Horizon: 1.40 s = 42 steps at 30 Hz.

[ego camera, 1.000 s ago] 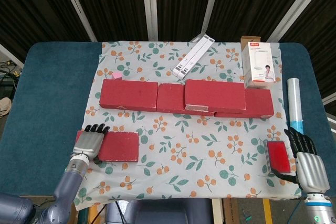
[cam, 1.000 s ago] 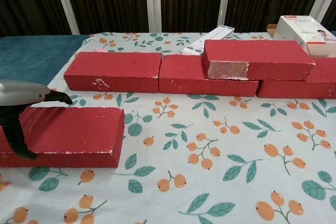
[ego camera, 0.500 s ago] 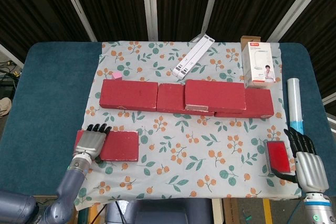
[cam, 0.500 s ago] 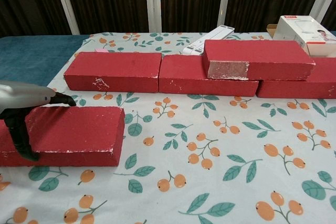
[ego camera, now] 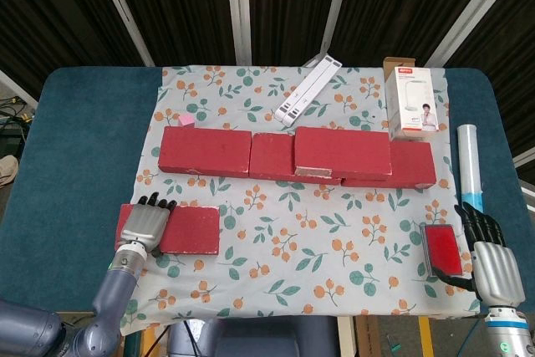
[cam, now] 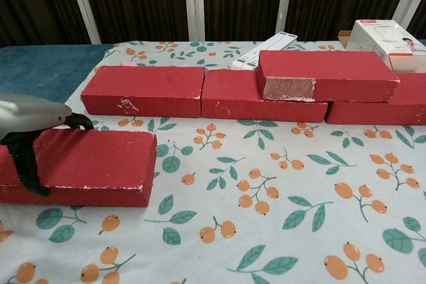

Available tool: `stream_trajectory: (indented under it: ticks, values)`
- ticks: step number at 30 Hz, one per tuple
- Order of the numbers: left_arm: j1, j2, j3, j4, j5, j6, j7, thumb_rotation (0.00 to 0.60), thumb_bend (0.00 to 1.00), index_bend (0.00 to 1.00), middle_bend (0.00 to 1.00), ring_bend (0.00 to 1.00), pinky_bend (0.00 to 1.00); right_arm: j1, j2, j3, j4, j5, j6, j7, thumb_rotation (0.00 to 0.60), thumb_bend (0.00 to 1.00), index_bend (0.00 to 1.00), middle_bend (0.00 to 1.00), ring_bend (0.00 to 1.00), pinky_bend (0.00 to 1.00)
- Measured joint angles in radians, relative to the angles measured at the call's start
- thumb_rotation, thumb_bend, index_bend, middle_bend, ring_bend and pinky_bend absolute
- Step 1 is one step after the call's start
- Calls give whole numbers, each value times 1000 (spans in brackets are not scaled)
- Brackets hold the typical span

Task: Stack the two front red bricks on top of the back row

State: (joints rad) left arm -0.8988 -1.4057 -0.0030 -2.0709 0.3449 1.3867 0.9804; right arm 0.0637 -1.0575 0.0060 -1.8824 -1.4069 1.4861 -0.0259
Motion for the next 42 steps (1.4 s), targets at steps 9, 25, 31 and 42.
stream_trajectory:
  ticks: [9, 25, 31, 42]
  values:
    - [-2, 15, -6, -6, 41, 20, 12, 600, 0, 266, 362, 329, 369, -6, 0, 8, 1, -2, 0, 8, 600, 32, 0, 0, 0, 0]
    - [-90, 125, -153, 46, 2, -136, 21, 600, 0, 249, 372, 338, 378, -8, -4, 32, 20, 42, -15, 12, 600, 33, 0, 0, 0, 0]
    - [-181, 199, -225, 123, -106, -278, 51, 600, 0, 260, 347, 323, 357, -3, -9, 49, 33, 91, -35, 0, 600, 33, 0, 0, 0, 0]
    - [-373, 219, -284, 460, -439, -598, 139, 600, 0, 294, 339, 301, 324, 13, -37, 74, 56, 175, -69, -70, 600, 33, 0, 0, 0, 0]
